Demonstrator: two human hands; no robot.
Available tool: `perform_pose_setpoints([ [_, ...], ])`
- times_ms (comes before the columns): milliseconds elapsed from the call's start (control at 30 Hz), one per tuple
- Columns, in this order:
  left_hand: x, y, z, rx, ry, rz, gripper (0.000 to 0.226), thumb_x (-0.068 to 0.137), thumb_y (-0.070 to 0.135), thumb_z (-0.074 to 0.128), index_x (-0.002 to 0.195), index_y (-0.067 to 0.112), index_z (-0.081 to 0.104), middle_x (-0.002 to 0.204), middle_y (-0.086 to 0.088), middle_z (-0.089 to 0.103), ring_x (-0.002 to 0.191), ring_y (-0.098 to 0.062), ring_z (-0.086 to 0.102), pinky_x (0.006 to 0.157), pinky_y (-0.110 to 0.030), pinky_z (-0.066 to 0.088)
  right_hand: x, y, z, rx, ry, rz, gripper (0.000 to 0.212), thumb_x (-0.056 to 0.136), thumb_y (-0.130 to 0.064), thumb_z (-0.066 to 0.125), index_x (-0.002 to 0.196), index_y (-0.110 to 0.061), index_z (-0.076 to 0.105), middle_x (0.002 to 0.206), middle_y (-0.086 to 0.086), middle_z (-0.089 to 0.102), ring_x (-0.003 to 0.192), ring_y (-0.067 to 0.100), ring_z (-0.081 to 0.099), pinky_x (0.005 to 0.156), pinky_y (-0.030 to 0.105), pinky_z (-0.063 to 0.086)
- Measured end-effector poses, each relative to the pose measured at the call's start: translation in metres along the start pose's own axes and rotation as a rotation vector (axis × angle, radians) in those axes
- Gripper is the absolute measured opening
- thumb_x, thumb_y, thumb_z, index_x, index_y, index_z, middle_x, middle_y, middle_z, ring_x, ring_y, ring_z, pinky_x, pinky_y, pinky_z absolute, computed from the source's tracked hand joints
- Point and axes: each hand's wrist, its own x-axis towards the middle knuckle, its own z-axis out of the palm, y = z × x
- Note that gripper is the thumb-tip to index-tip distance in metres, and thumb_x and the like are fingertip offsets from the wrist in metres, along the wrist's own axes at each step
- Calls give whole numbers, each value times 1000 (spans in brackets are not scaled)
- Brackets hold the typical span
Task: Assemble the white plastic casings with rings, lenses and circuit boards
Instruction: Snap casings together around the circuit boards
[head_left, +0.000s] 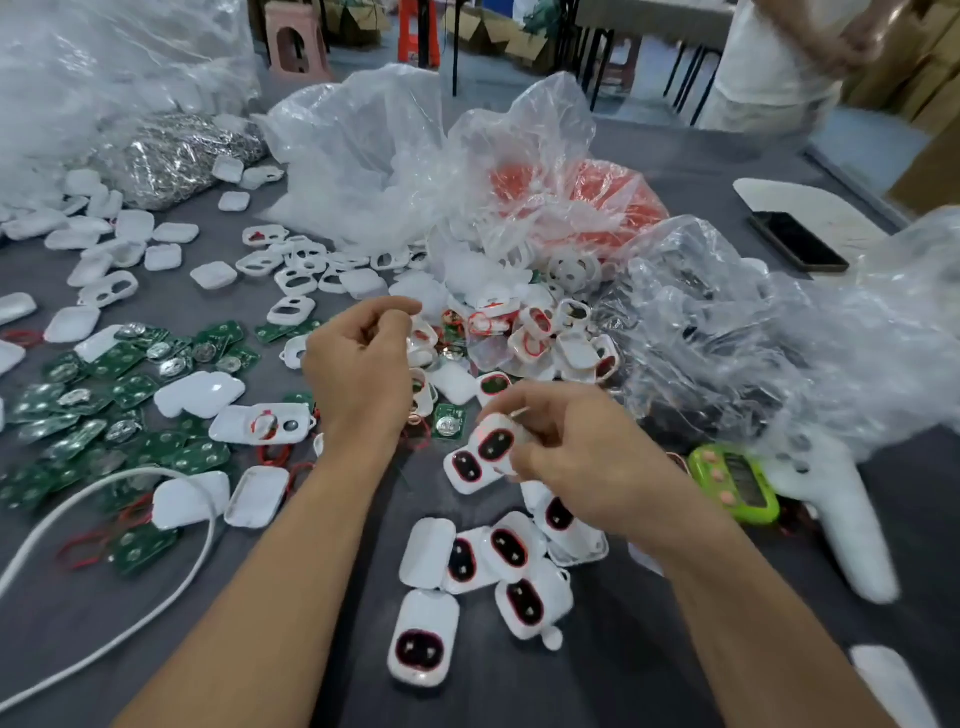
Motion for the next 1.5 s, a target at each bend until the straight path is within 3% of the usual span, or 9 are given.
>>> perform_pose_setpoints([
  [100,-2,0,-4,61,10,10,26,82,22,57,81,34,80,47,6,51,44,-10,39,47,-24,33,-14,2,9,-167,-33,5,28,81,-17,65,97,-39,66,90,-21,73,76,-2,65,64,12,46],
  [333,-2,-3,-16,273,36,36,31,84,27,52,98,41,75,63,13,64,60,-13,55,61,-33,47,5,4,7,-179,251,32,33,86,-5,66,103,-32,75,96,-23,73,92,-14,65,74,0,45],
  [433,-1,-5,-24,486,-78,78,37,88,25,55,120,39,70,97,9,71,97,-20,63,90,-40,52,22,0,-1,-298,311,38,35,87,-6,63,97,-38,75,106,-23,70,79,5,70,61,9,49],
  [533,-9,-10,-32,736,-280,134,43,88,25,63,131,33,66,129,8,67,124,-19,51,105,-35,38,44,-4,-3,-468,261,75,39,87,-8,64,115,-33,73,123,-10,70,93,11,64,82,15,42],
  [667,-10,-18,-34,883,-410,270,39,88,25,70,126,34,70,133,9,65,124,-18,53,108,-35,35,62,-7,12,-583,131,48,41,89,-14,68,126,-30,70,119,-1,73,105,18,65,89,19,43],
  [967,23,-32,-14,836,-220,139,50,92,26,64,141,19,59,136,-2,62,125,-23,51,108,-37,38,112,-21,5,-514,356,-79,37,91,-12,63,123,-29,73,121,5,72,104,22,68,99,35,54],
  [1233,29,-41,-18,937,-321,224,63,99,36,43,158,23,27,162,5,35,149,-13,27,118,-32,19,183,-40,36,-811,-109,-91,50,93,-23,61,142,-32,53,139,-2,61,124,27,56,103,37,46],
  [1367,30,-49,-19,1035,-357,208,65,100,54,32,160,30,25,171,3,17,158,-16,6,126,-37,5,190,-32,30,-862,116,-81,28,94,-18,57,114,-33,69,105,-2,72,104,25,64,91,37,49],
  [1500,32,-43,-22,962,-337,200,53,94,49,48,145,33,51,158,11,42,149,-9,27,126,-36,13,185,-25,13,-649,405,11,35,97,-28,59,131,-26,65,131,1,64,126,25,52,110,40,39],
])
